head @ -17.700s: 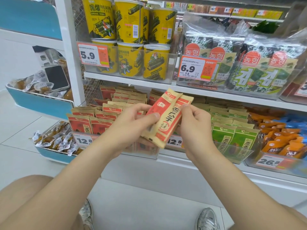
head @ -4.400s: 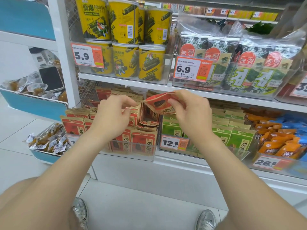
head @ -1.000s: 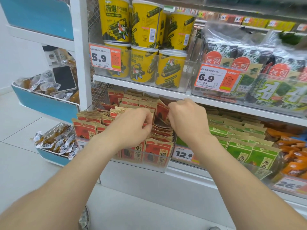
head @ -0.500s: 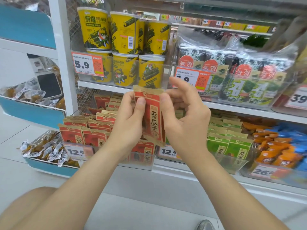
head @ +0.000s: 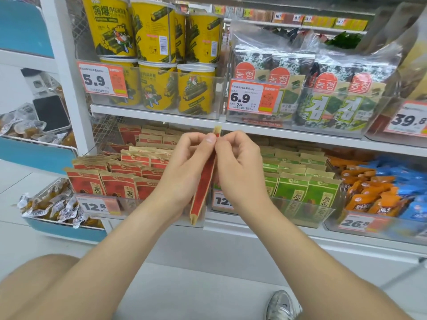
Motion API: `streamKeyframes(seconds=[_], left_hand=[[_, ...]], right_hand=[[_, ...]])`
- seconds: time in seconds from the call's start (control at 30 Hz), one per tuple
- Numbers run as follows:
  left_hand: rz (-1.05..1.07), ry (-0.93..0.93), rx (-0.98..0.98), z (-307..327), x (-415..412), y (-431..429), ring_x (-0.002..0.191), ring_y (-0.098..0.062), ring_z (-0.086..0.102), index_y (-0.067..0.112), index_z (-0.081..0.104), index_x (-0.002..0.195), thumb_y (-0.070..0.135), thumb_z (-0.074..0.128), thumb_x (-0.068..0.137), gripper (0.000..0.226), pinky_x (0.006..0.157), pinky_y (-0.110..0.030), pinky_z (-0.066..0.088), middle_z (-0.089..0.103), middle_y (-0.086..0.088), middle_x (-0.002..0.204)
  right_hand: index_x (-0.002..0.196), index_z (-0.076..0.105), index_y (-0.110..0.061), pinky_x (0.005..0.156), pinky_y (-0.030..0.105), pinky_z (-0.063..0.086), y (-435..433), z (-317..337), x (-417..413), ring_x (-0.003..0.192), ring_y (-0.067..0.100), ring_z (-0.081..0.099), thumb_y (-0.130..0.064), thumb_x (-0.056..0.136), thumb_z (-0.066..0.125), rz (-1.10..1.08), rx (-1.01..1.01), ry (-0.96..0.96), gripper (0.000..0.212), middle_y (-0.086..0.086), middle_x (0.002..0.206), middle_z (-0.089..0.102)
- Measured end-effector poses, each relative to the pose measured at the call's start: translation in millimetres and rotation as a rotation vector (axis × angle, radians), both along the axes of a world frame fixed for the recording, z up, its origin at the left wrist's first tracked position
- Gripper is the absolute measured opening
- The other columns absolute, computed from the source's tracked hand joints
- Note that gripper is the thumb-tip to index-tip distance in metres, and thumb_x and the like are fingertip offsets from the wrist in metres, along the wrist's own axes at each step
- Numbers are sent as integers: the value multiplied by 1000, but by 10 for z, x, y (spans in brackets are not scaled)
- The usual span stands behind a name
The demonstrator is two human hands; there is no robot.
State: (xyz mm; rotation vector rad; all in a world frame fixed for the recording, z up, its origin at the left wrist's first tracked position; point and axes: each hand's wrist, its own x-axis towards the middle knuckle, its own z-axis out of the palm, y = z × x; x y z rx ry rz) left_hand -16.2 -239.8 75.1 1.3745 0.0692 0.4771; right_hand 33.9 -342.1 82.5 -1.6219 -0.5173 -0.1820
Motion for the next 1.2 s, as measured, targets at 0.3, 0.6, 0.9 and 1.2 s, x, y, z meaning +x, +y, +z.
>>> streamKeyframes(seconds=[0.3,0.6,0.9,1.2], left_hand=[[56,-13,-16,-57,3,29,82,-24,51,24,63,95,37,54,105,19,72,-41,42,58,-6,86],[-8,-11,-50,4,-66,104,70,-18,53,18,59,96,26,48,115,24,63,-34,48,59,-6,80],[-3,-63,-249,88,-109,258,88,-22,62,10,59,120,29,49,114,22,85,-37,54,67,-13,100],[-201,-24,186,149,-285,353,119,-13,74,24,63,146,-7,61,103,53,78,-29,63,74,8,135]], right_hand=[[82,56,-20,64,37,38,3,-39,-26,64,10,49,-22,112,46,-42,-182,-164,32,-11,66,55],[83,63,-23,66,45,53,7,-56,24,65,13,56,-38,105,55,91,-90,-69,27,-3,67,61],[94,51,-30,72,48,54,-73,-84,40,74,21,62,-57,86,75,334,-294,20,36,-3,95,69],[92,59,-14,74,55,61,-81,-52,124,73,28,74,-60,104,54,214,-178,12,48,3,75,74]])
